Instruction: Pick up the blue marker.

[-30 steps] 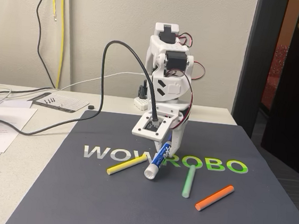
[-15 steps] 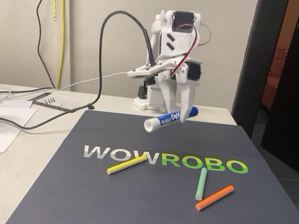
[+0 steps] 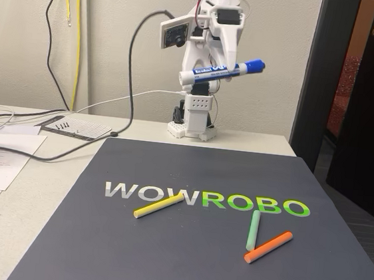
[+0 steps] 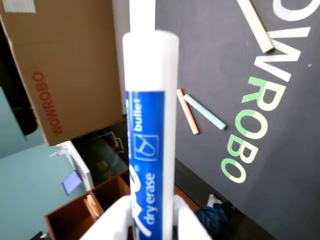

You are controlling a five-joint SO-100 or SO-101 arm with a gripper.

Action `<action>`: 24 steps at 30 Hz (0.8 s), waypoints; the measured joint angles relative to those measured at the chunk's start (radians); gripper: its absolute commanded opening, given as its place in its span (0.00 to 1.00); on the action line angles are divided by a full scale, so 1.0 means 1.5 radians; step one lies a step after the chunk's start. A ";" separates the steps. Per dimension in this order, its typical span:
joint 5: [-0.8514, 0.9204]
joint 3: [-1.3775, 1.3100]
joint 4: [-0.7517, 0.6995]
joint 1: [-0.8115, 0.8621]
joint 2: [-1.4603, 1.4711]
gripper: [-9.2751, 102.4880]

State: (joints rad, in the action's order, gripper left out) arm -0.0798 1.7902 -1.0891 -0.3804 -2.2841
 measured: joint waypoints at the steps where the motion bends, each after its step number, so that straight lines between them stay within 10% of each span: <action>1: -0.001 0.035 0.017 0.005 -0.025 0.08; 24: 0.031 0.205 0.096 0.087 -0.152 0.08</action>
State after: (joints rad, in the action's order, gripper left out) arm -0.0337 2.0970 -0.9449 -0.2500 -2.5127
